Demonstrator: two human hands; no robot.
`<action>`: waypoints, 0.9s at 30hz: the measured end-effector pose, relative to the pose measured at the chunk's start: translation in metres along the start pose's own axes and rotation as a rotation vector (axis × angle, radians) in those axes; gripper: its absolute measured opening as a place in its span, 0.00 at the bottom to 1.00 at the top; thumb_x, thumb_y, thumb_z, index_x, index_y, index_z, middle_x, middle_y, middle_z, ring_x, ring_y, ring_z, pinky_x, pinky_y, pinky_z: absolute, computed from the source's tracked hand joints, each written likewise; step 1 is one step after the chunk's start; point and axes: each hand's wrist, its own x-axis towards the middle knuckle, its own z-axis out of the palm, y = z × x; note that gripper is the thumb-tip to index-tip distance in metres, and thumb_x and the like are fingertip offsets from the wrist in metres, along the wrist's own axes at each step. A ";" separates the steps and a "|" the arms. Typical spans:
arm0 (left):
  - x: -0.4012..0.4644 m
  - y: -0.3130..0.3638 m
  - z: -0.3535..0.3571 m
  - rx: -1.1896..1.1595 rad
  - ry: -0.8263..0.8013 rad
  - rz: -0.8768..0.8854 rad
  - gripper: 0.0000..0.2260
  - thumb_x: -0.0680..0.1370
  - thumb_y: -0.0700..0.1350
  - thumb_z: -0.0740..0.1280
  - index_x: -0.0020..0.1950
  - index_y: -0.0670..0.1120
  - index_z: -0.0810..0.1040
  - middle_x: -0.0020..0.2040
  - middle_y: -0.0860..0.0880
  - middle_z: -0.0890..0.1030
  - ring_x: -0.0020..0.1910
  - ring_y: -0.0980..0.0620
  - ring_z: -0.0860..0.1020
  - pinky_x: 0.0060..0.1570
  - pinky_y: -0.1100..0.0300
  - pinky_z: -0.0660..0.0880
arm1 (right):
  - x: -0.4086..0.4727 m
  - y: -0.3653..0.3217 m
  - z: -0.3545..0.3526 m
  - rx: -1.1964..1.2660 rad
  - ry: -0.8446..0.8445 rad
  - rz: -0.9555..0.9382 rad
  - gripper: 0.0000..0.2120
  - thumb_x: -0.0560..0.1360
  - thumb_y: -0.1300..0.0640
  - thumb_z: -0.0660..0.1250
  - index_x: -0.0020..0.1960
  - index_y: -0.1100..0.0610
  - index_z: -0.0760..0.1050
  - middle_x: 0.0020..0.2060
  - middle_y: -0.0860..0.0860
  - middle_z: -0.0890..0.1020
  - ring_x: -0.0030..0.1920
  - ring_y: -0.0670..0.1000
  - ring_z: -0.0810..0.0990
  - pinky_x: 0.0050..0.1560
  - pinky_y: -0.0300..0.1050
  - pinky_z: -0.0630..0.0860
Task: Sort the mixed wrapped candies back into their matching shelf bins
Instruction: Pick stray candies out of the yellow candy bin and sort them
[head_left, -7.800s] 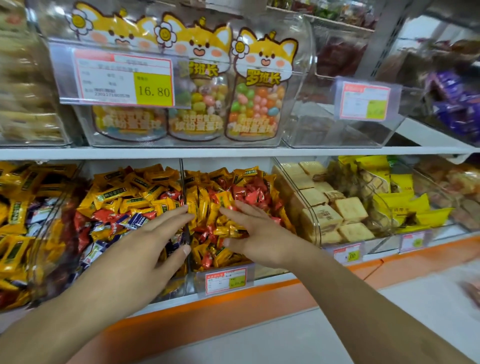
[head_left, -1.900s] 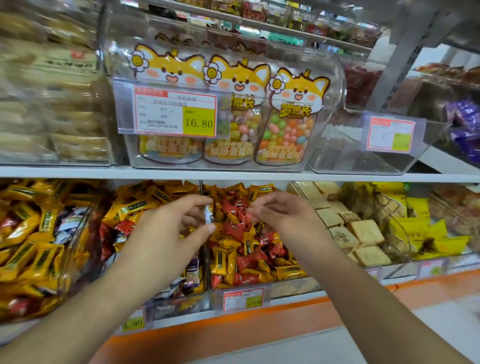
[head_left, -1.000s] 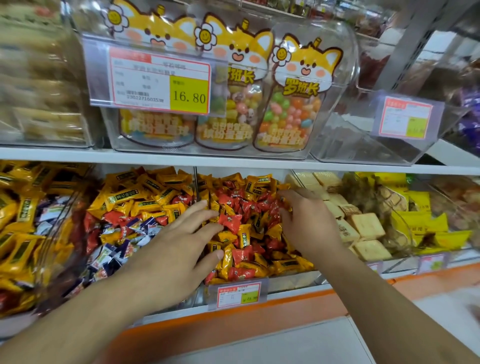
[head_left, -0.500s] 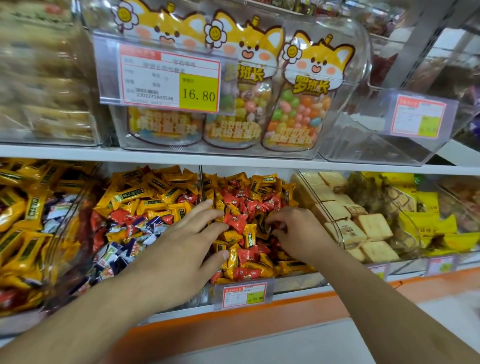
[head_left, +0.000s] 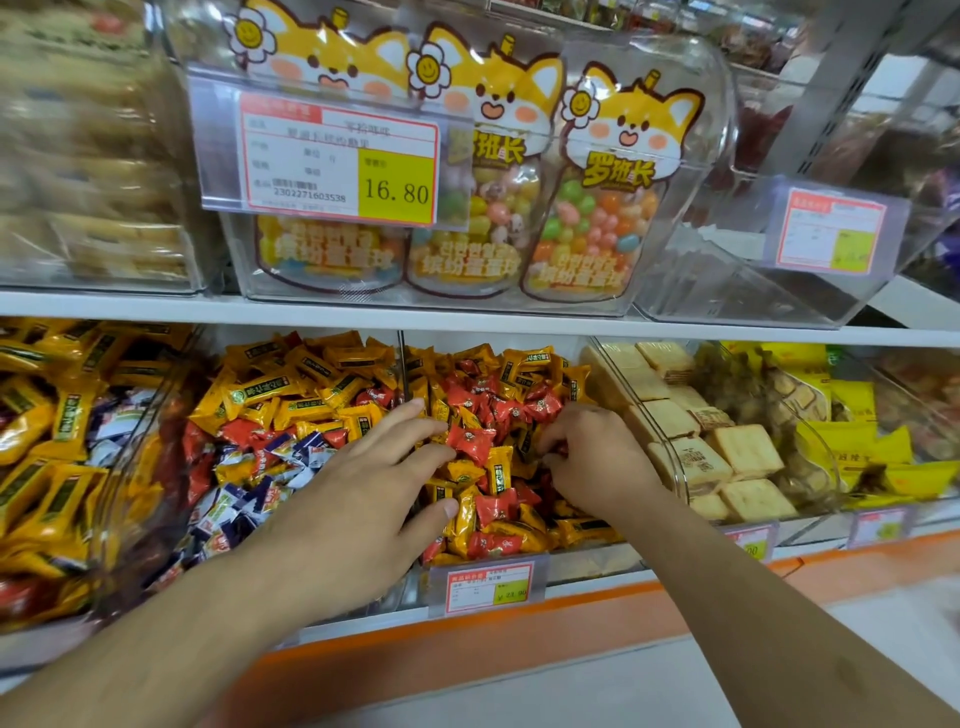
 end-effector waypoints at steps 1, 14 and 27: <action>0.000 0.000 0.000 -0.001 0.001 0.002 0.26 0.83 0.62 0.54 0.81 0.57 0.61 0.81 0.63 0.50 0.77 0.66 0.31 0.81 0.53 0.49 | -0.002 0.002 -0.002 0.031 0.025 -0.015 0.05 0.74 0.59 0.76 0.46 0.50 0.86 0.49 0.46 0.81 0.49 0.47 0.81 0.49 0.46 0.82; -0.009 0.020 -0.024 -0.258 0.235 -0.106 0.18 0.81 0.57 0.65 0.71 0.62 0.71 0.70 0.69 0.69 0.58 0.64 0.72 0.59 0.72 0.67 | -0.028 -0.043 -0.064 0.646 0.147 0.204 0.04 0.77 0.56 0.74 0.44 0.49 0.84 0.37 0.48 0.85 0.37 0.49 0.83 0.39 0.49 0.81; -0.053 -0.005 -0.061 -0.125 0.315 -0.293 0.12 0.81 0.53 0.69 0.63 0.62 0.76 0.63 0.61 0.79 0.60 0.59 0.79 0.52 0.65 0.75 | -0.052 -0.082 -0.071 0.796 0.078 0.291 0.07 0.79 0.57 0.71 0.48 0.45 0.84 0.44 0.44 0.87 0.46 0.50 0.86 0.45 0.54 0.84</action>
